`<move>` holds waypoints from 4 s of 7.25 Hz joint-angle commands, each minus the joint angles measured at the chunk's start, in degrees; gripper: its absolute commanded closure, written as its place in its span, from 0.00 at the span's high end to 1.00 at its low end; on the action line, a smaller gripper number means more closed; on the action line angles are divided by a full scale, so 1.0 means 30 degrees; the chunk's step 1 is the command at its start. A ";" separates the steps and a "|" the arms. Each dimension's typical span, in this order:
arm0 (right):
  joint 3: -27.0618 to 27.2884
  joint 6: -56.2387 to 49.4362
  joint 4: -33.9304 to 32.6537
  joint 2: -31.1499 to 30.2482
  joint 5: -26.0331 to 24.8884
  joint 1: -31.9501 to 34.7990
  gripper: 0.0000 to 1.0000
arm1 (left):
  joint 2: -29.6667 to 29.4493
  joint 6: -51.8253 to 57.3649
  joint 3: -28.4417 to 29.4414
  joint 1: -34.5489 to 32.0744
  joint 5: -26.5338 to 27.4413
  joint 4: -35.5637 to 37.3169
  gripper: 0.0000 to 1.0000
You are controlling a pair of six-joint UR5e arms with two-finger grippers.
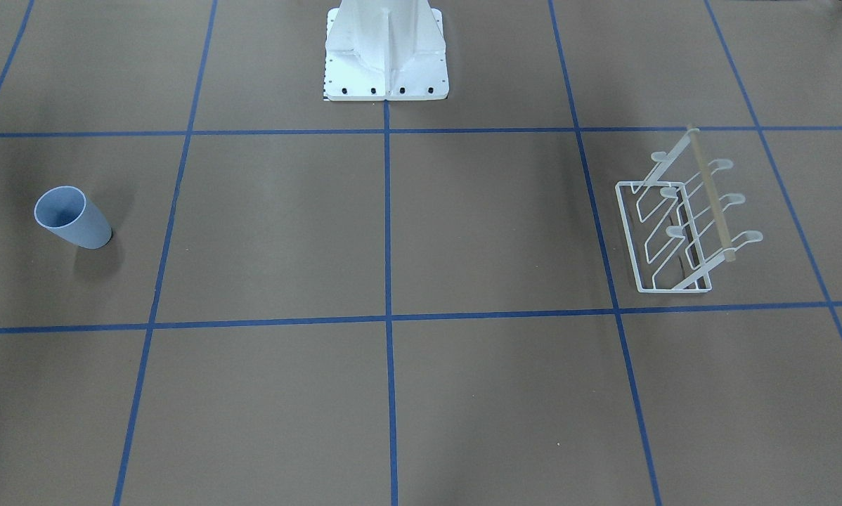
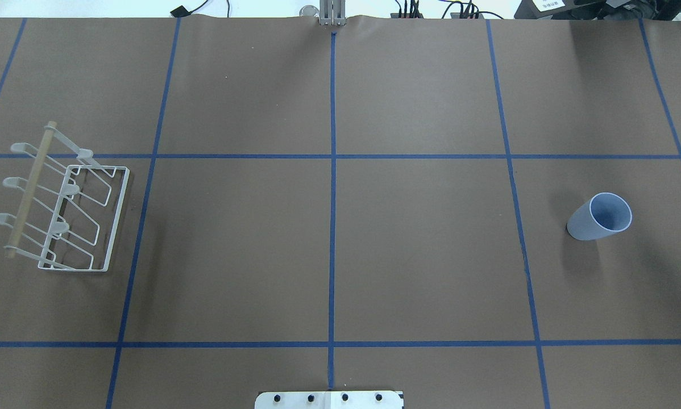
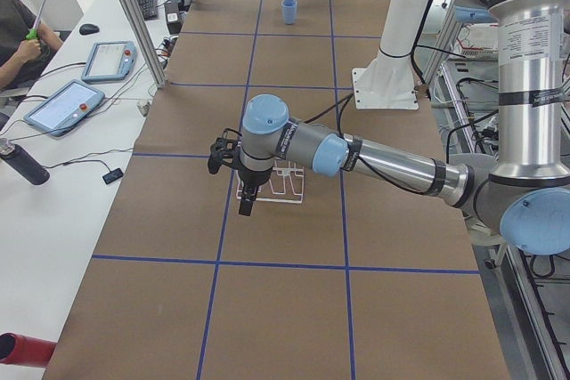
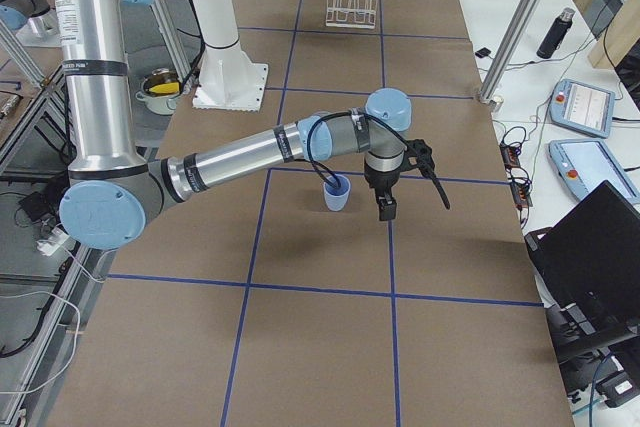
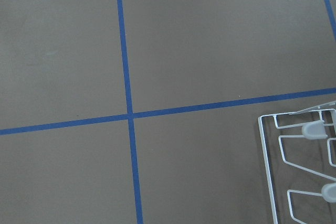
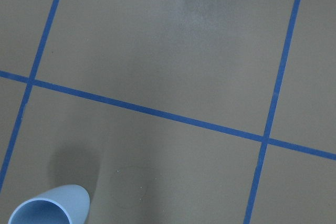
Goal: Hang cup on cup holder
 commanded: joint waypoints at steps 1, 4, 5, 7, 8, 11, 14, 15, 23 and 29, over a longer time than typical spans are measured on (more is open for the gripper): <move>-0.0092 0.0029 0.0008 -0.0194 0.0030 -0.0009 1.00 | 0.0373 -0.0185 -0.0299 0.0002 -0.0213 -0.0375 0.99; -0.0092 0.0029 0.0008 -0.0135 0.0030 -0.0009 1.00 | 0.0611 -0.0417 -0.0272 0.0002 -0.0127 -0.0702 0.99; -0.0121 0.0029 0.0037 -0.0135 0.0030 -0.0038 1.00 | 0.0611 -0.0623 -0.0215 0.0002 -0.0214 -0.0702 0.98; -0.0178 -0.0001 0.0532 -0.0192 0.0030 -0.0009 1.00 | 0.0581 -0.0596 -0.0273 0.0002 -0.0244 -0.0731 0.99; -0.0209 -0.0029 0.0854 -0.0252 0.0030 -0.0009 1.00 | 0.0582 -0.0625 -0.0331 0.0002 -0.0244 -0.0731 0.99; -0.0121 -0.0089 0.0887 -0.0282 0.0088 -0.0214 1.00 | 0.0611 -0.0683 -0.0390 0.0002 -0.0912 -0.0673 0.99; -0.0091 -0.0030 0.0887 -0.0282 0.0730 -0.0389 1.00 | 0.0582 -0.1506 -0.0623 0.0002 -0.1474 -0.0760 0.99; -0.0092 -0.0116 0.0915 -0.0282 0.0791 -0.0447 1.00 | 0.0582 -0.1562 -0.0712 0.0031 -0.1445 -0.0818 0.99; -0.1256 0.4771 0.7024 -0.1246 -0.0461 -0.6153 1.00 | 0.0582 -0.1768 -0.0537 0.0031 -0.1797 -0.0731 0.99; -0.2081 0.4776 0.7830 -0.1278 -0.0585 -0.7303 0.99 | 0.0611 -0.1768 -0.0595 0.0031 -0.1797 -0.0731 0.98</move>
